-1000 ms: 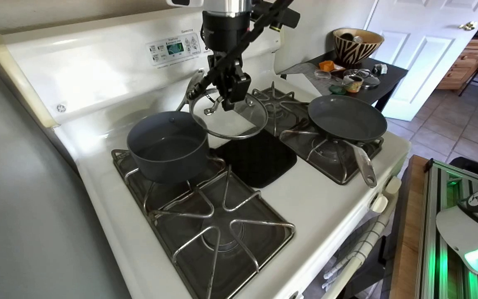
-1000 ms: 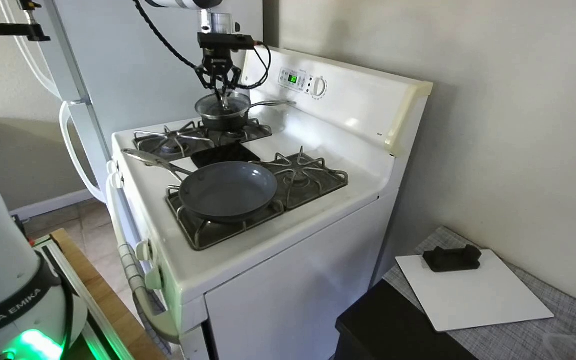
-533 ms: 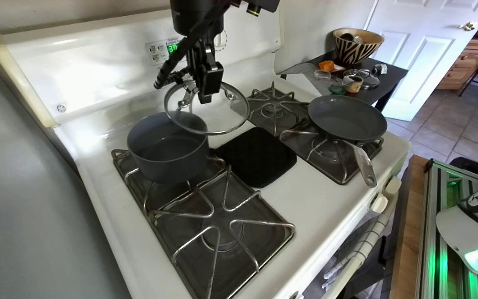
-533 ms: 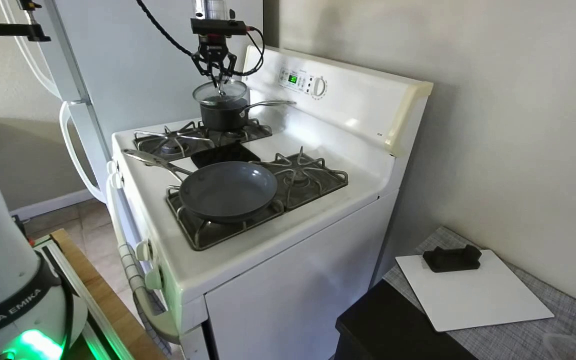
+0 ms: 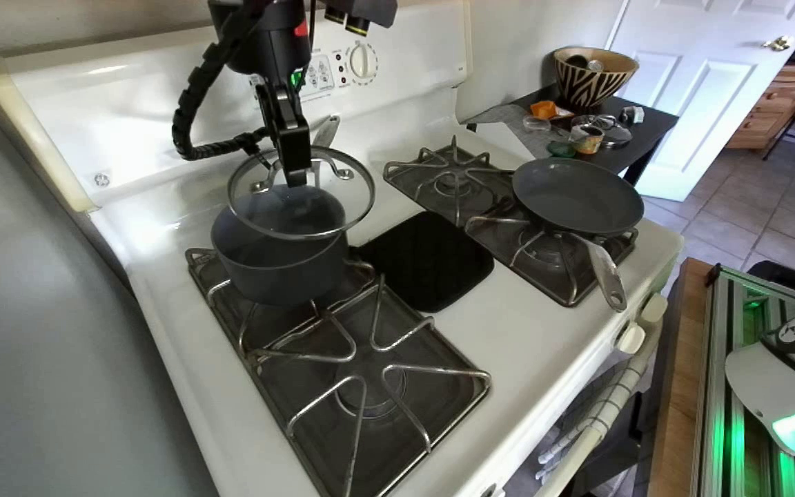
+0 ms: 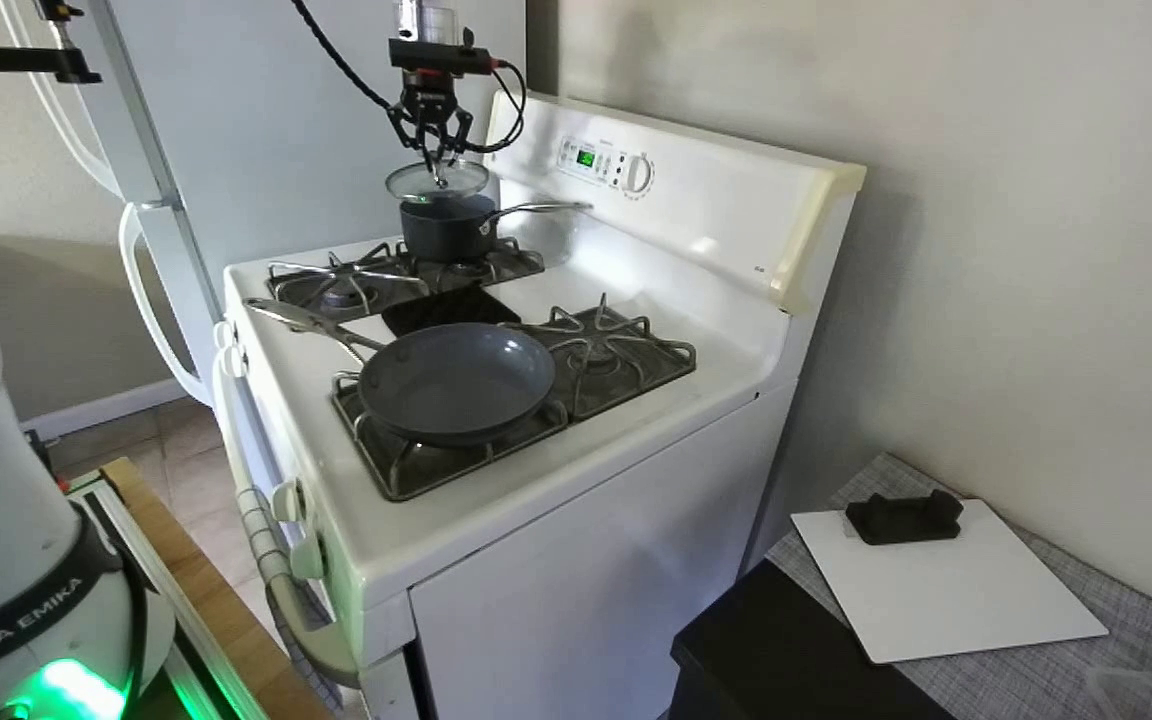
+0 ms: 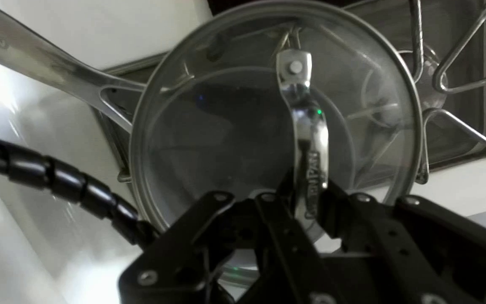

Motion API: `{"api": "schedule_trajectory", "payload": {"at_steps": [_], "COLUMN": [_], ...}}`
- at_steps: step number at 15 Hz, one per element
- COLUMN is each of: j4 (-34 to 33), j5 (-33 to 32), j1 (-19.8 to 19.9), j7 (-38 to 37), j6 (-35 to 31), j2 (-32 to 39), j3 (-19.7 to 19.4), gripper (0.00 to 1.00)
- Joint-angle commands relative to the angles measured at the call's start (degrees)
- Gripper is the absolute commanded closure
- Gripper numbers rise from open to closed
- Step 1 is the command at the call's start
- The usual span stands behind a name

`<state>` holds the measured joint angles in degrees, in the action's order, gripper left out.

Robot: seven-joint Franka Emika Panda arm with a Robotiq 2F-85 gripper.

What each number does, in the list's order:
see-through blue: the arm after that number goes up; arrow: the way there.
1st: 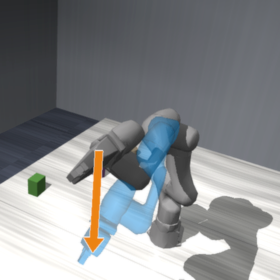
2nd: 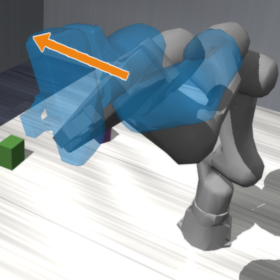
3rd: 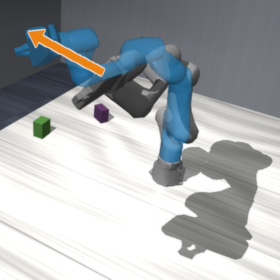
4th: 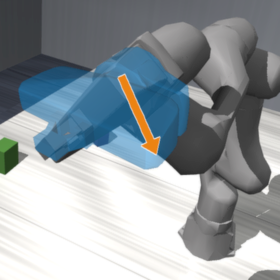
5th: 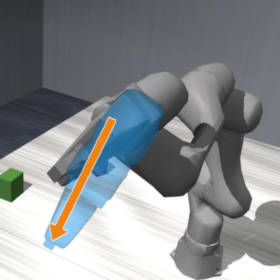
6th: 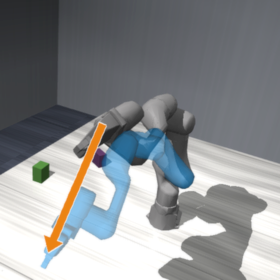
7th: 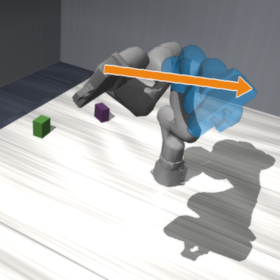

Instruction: Move the pot backwards then put the lid on top

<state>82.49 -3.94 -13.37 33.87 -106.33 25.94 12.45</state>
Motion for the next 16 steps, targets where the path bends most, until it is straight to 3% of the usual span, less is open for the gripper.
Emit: {"api": "schedule_trajectory", "payload": {"at_steps": [1,8,16], "j4": [-9.44,-15.96,-17.66], "j5": [-0.61,-0.76,-3.68], "j1": [-0.79,-1.93,-3.2], "j7": [-1.09,-0.84,-0.63], "j6": [4.53,5.64,5.74], "j2": [6.48,11.91,13.56], "j3": [0.45,0.4,-0.26], "gripper": [1.0,1.0,1.0]}}
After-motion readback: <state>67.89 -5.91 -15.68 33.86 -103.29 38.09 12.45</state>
